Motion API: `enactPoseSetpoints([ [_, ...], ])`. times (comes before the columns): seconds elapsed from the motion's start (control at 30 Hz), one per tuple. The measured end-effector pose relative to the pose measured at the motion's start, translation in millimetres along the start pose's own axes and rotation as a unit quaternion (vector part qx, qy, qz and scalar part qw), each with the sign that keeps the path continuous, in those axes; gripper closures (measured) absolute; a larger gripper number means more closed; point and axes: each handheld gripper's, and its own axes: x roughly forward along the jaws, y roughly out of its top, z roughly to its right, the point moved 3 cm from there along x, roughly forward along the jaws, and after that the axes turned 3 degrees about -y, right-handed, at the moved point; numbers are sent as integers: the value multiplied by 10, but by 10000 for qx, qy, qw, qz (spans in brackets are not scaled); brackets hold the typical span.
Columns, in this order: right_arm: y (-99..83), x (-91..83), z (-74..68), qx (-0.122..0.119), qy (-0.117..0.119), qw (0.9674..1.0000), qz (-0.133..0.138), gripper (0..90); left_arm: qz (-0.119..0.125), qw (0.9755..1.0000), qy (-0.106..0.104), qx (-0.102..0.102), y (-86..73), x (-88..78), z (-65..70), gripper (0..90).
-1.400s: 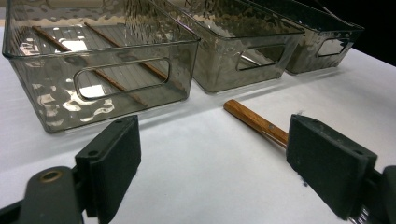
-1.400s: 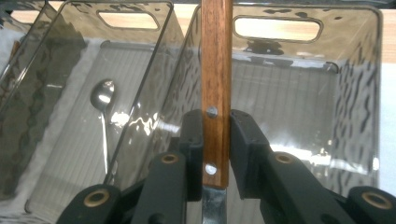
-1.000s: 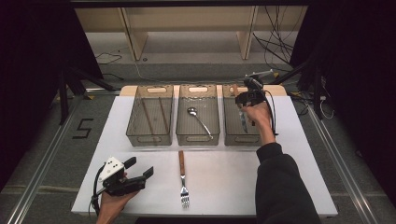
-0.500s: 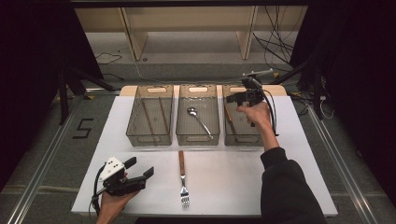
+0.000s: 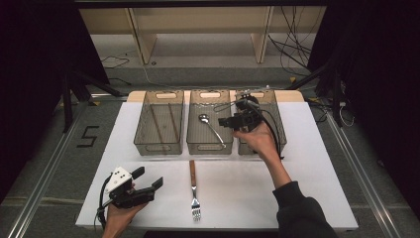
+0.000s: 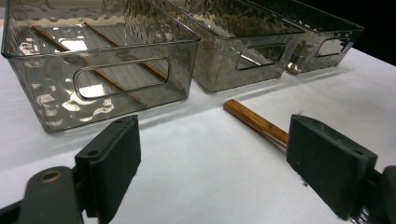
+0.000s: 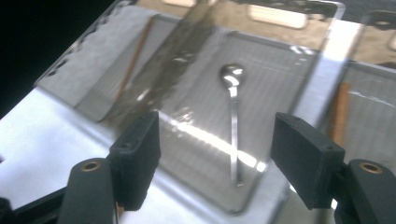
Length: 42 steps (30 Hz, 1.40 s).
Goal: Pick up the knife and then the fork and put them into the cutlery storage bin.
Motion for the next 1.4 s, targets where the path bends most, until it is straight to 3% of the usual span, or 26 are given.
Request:
enactPoseSetpoints([
  [0.13,-170,-5,-209,-96,244,9996,45,327,1,10000,7,10,0,0,-1,177],
  [0.33,-407,1,-506,-322,385,9987,-118,315,-7,10000,14,8,0,-3,1,177],
  [0.53,-629,126,-741,-430,504,9973,-307,309,10,10000,12,1,1,-2,1,178],
  [0.63,-719,175,-868,-631,477,9961,-395,309,22,10000,12,-16,0,-1,-3,177],
  [0.83,-806,238,-993,-666,546,9951,-476,306,22,10000,16,-14,-1,0,-12,177],
  [1.03,-959,320,-1149,-900,406,9931,-634,310,15,10000,39,-12,-1,-2,-4,177],
  [1.4,-1158,459,-1340,-982,430,9909,-815,323,32,10000,39,-9,1,-7,-5,177],
])
